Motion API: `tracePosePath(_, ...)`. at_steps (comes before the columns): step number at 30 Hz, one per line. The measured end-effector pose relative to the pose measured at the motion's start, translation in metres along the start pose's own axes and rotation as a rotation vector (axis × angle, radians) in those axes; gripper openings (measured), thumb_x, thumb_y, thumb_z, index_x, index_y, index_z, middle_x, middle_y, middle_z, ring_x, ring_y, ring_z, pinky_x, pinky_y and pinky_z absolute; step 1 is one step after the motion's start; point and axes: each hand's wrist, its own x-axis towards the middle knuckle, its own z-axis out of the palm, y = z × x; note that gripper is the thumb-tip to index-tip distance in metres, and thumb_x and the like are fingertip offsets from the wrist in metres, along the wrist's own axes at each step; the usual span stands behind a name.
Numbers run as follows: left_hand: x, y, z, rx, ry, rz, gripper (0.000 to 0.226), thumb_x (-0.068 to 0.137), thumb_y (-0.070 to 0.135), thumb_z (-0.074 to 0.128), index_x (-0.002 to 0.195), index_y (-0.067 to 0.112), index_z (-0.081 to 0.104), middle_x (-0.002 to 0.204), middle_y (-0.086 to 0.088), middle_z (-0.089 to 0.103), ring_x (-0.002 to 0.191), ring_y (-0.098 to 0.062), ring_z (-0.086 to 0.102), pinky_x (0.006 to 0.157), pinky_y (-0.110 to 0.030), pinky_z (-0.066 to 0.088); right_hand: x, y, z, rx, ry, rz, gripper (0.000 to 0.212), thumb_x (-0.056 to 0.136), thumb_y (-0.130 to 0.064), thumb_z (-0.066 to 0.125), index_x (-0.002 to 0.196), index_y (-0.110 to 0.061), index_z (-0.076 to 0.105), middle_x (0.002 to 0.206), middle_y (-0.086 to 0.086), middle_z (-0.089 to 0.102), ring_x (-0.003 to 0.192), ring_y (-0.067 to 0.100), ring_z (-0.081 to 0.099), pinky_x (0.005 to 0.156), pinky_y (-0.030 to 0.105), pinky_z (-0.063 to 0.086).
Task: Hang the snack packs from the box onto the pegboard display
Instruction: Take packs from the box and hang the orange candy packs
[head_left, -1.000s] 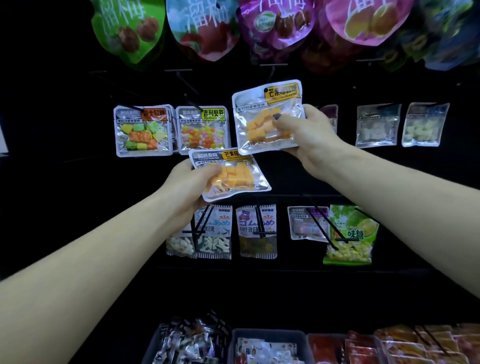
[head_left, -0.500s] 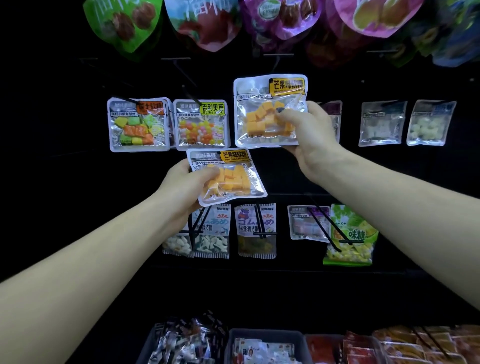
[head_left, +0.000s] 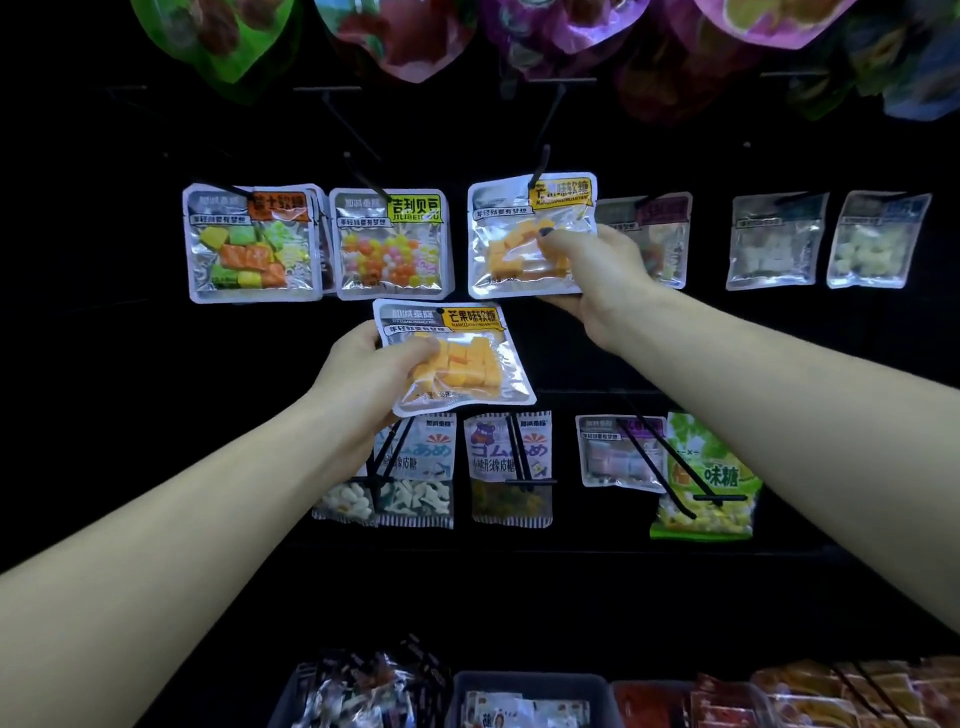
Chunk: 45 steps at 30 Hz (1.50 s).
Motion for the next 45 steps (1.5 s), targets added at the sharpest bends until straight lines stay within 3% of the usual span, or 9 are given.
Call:
tracePosePath(7, 0.02, -0.021, -0.003, 0.02, -0.014, 0.021, 0.013, 0.099, 0.021, 0.069, 0.11, 0.014, 0.067, 0.09, 0.003, 0.073, 0.062, -0.007, 0.064, 0.048, -0.016, 0.047, 0.036, 0.018, 0.01, 0.044, 0.076, 0.118, 0.049, 0.089, -0.02, 0.078, 0.131, -0.003, 0.059, 0.124, 0.008, 0.063, 0.083, 0.019, 0.072, 0.082, 0.037, 0.065)
tracePosePath(11, 0.028, -0.026, -0.002, 0.033, -0.021, 0.036, 0.014, 0.097, 0.023, 0.072, 0.109, 0.016, 0.069, 0.083, 0.008, 0.073, 0.071, -0.012, 0.066, 0.06, -0.025, 0.049, 0.046, 0.026, 0.014, 0.038, 0.104, 0.137, 0.048, 0.089, -0.022, 0.078, 0.127, -0.004, 0.054, 0.129, 0.009, 0.063, 0.051, 0.012, 0.073, 0.097, 0.044, 0.06)
tracePosePath(22, 0.01, 0.015, 0.006, -0.004, -0.066, 0.104, 0.022, 0.098, 0.021, 0.071, 0.119, 0.013, 0.07, 0.109, -0.002, 0.079, 0.103, -0.024, 0.074, 0.096, -0.041, 0.054, -0.008, 0.018, -0.009, -0.102, -0.017, 0.318, 0.071, 0.093, -0.05, 0.069, 0.147, -0.012, 0.044, 0.127, 0.021, 0.059, 0.093, 0.027, 0.071, 0.068, 0.034, 0.062)
tracePosePath(27, -0.01, 0.05, 0.013, -0.008, -0.103, 0.153, 0.02, 0.099, 0.018, 0.069, 0.119, 0.015, 0.068, 0.106, 0.0, 0.077, 0.098, -0.019, 0.071, 0.091, -0.038, 0.051, -0.06, -0.014, -0.029, -0.046, -0.32, 0.216, 0.05, 0.1, -0.055, 0.053, 0.112, -0.008, 0.066, 0.105, 0.014, 0.078, 0.095, 0.025, 0.076, 0.084, 0.038, 0.06)
tracePosePath(30, -0.023, 0.068, 0.015, -0.003, -0.12, 0.189, 0.013, 0.1, 0.016, 0.067, 0.112, 0.018, 0.069, 0.102, 0.001, 0.076, 0.091, -0.017, 0.07, 0.083, -0.035, 0.055, -0.08, -0.032, -0.035, -0.099, -0.428, 0.098, 0.031, 0.101, -0.037, 0.061, 0.121, -0.014, 0.067, 0.113, 0.006, 0.078, 0.104, 0.024, 0.076, 0.094, 0.04, 0.058)
tracePosePath(33, -0.033, 0.082, 0.019, 0.003, -0.132, 0.206, 0.016, 0.099, 0.015, 0.066, 0.115, 0.015, 0.069, 0.101, -0.003, 0.074, 0.086, -0.019, 0.069, 0.079, -0.036, 0.058, -0.084, -0.045, -0.035, -0.133, -0.389, -0.005, 0.017, 0.098, -0.019, 0.066, 0.113, -0.012, 0.068, 0.116, 0.007, 0.077, 0.107, 0.027, 0.075, 0.098, 0.044, 0.058)
tracePosePath(36, -0.038, 0.094, 0.022, -0.012, -0.152, 0.203, 0.019, 0.099, 0.01, 0.065, 0.116, 0.014, 0.07, 0.101, -0.004, 0.074, 0.079, -0.016, 0.07, 0.069, -0.032, 0.061, -0.087, -0.057, -0.037, -0.117, -0.331, -0.07, 0.011, 0.097, -0.012, 0.067, 0.108, -0.012, 0.068, 0.098, 0.001, 0.079, 0.089, 0.018, 0.078, 0.076, 0.034, 0.06)
tracePosePath(40, -0.036, 0.105, 0.029, -0.029, -0.151, 0.193, 0.013, 0.098, 0.006, 0.063, 0.108, 0.013, 0.068, 0.105, -0.006, 0.076, 0.09, -0.02, 0.072, 0.089, -0.041, 0.063, -0.085, -0.065, -0.039, -0.085, -0.26, -0.091, 0.009, 0.096, -0.007, 0.066, 0.104, -0.01, 0.067, 0.097, 0.003, 0.08, 0.083, 0.02, 0.079, 0.065, 0.029, 0.06)
tracePosePath(45, -0.024, 0.112, 0.04, -0.011, -0.129, 0.172, 0.017, 0.098, 0.009, 0.066, 0.115, 0.007, 0.065, 0.121, -0.012, 0.072, 0.098, -0.025, 0.072, 0.094, -0.051, 0.061, -0.069, -0.067, -0.04, -0.091, -0.197, -0.067, 0.004, 0.094, -0.009, 0.069, 0.097, -0.011, 0.069, 0.112, 0.011, 0.077, 0.093, 0.024, 0.076, 0.083, 0.039, 0.063)
